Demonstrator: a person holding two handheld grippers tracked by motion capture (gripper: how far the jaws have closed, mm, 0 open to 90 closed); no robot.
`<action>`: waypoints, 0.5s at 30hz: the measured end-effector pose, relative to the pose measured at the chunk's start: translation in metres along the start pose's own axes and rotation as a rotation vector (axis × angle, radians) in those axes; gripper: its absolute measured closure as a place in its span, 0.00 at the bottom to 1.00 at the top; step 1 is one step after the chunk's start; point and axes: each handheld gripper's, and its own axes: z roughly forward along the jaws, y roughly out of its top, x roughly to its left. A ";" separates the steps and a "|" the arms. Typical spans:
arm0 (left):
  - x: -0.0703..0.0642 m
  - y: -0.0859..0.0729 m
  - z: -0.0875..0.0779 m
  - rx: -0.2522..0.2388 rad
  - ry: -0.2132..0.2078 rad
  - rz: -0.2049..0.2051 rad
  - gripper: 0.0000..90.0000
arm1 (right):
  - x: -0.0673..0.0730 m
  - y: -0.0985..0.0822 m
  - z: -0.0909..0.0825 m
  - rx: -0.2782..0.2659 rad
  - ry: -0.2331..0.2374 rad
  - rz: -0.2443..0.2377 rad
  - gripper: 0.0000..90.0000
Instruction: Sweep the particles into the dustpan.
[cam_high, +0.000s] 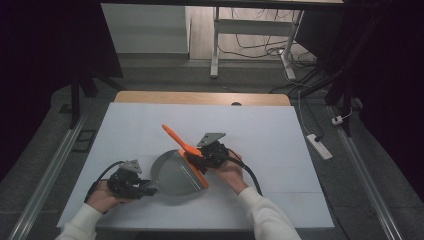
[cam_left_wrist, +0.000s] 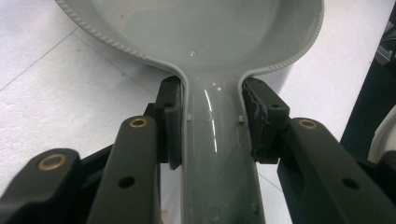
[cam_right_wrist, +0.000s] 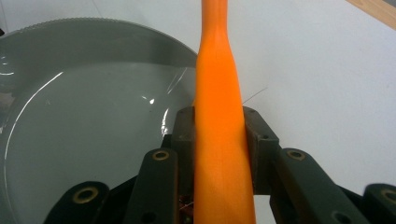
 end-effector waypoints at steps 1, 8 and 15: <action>0.000 0.000 0.000 0.001 0.000 0.000 0.68 | 0.001 0.000 0.000 -0.002 0.000 0.002 0.78; 0.000 0.000 0.000 0.001 -0.002 0.000 0.68 | 0.005 0.003 -0.002 -0.019 0.031 0.002 0.78; 0.000 0.000 0.000 0.002 -0.002 0.001 0.68 | 0.014 0.007 -0.001 -0.028 0.074 -0.007 0.78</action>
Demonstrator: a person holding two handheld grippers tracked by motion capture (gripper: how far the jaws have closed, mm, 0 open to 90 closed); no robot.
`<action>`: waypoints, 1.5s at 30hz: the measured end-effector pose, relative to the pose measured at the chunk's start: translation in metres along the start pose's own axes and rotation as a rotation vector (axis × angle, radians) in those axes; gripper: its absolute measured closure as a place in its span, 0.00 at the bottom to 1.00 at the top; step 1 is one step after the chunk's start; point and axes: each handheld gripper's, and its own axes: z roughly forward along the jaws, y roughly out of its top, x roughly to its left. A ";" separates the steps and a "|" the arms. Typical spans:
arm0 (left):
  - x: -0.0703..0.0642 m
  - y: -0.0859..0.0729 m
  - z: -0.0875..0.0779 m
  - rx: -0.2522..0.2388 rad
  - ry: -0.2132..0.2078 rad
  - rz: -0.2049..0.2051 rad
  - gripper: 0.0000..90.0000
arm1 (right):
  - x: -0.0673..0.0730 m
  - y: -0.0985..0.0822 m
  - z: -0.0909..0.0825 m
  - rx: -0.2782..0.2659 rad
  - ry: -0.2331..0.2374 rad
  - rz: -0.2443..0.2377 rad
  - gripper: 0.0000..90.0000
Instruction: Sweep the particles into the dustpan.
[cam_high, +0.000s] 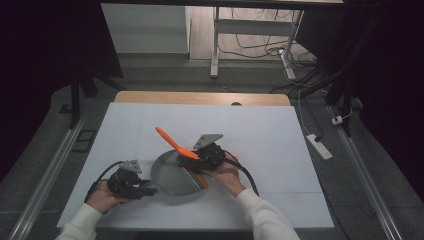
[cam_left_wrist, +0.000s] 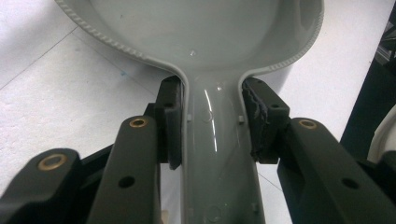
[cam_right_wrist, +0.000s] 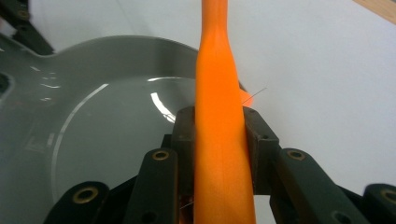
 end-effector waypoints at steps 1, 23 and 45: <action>0.000 0.000 0.000 0.000 0.000 0.000 0.68 | 0.002 0.001 0.000 -0.001 0.009 -0.005 0.78; -0.001 0.000 0.000 -0.002 0.003 -0.003 0.68 | -0.023 -0.004 -0.026 -0.042 -0.110 0.048 0.78; -0.001 -0.001 0.001 -0.002 0.002 -0.004 0.68 | -0.020 -0.029 -0.036 0.022 -0.162 0.098 0.78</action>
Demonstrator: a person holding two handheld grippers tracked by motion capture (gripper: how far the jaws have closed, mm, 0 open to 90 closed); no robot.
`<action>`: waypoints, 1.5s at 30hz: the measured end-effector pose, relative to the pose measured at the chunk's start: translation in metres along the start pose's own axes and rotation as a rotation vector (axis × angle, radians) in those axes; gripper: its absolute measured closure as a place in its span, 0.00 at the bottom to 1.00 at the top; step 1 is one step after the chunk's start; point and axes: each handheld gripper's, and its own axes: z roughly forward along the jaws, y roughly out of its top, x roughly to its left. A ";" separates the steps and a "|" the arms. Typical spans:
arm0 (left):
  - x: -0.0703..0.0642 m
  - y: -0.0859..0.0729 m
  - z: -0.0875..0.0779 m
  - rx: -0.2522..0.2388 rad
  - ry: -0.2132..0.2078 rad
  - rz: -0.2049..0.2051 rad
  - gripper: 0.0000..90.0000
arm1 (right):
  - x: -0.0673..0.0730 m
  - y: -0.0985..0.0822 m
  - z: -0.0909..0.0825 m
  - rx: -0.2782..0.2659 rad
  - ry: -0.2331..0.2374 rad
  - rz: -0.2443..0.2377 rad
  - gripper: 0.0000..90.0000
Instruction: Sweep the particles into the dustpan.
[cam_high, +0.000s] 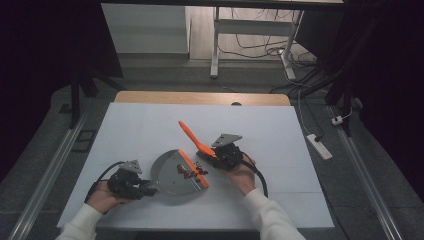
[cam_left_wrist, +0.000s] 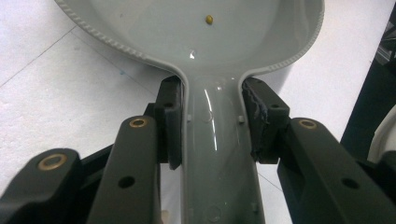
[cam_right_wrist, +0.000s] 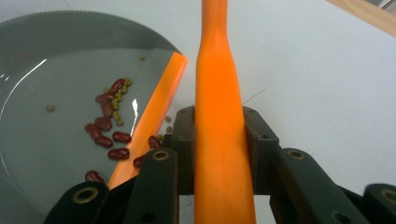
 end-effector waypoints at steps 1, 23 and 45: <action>0.000 0.000 0.000 0.000 0.000 0.000 0.68 | 0.000 -0.001 0.000 0.000 0.000 0.001 0.78; 0.000 0.000 0.001 0.006 0.000 0.003 0.68 | 0.025 0.000 0.010 -0.015 0.050 0.018 0.78; 0.000 0.000 0.002 0.011 -0.002 0.004 0.68 | 0.019 0.012 -0.013 -0.158 0.056 0.044 0.78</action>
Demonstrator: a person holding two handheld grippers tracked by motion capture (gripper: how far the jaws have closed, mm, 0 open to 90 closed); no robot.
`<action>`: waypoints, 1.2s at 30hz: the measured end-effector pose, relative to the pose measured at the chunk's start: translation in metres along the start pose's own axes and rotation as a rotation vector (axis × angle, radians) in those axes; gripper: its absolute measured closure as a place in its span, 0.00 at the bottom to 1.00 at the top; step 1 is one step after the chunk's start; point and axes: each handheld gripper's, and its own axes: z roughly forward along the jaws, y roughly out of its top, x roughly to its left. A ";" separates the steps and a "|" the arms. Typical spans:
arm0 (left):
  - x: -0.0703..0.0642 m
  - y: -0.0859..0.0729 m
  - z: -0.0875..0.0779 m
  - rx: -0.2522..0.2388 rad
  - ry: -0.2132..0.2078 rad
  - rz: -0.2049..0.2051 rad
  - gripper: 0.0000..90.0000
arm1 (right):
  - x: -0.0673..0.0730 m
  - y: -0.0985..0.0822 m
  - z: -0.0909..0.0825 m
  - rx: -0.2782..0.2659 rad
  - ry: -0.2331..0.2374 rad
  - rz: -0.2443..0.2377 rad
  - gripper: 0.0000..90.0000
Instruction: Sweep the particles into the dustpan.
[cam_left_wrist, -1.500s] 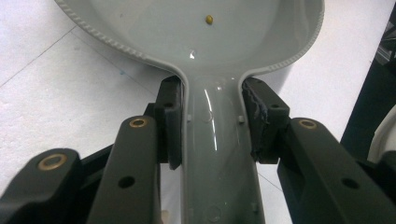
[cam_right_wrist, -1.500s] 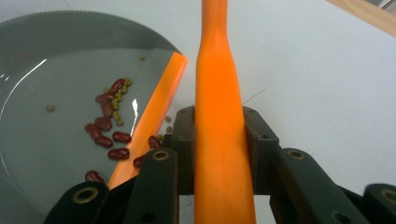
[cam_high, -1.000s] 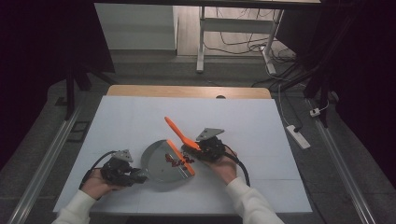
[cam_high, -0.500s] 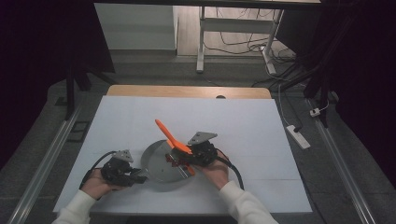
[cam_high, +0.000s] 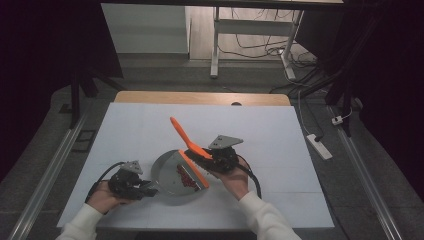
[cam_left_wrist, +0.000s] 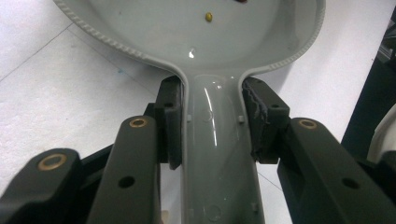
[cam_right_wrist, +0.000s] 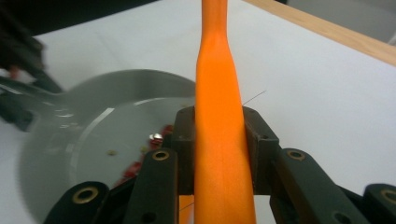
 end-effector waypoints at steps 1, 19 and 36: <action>0.000 0.000 0.000 0.000 0.000 0.000 0.68 | -0.003 -0.001 -0.001 0.002 -0.013 0.000 0.78; 0.000 0.000 0.000 0.000 0.001 0.001 0.68 | -0.018 -0.025 0.011 0.103 -0.072 0.026 0.78; 0.000 0.000 0.001 0.003 0.002 0.001 0.68 | 0.017 -0.018 0.017 0.051 0.069 0.026 0.78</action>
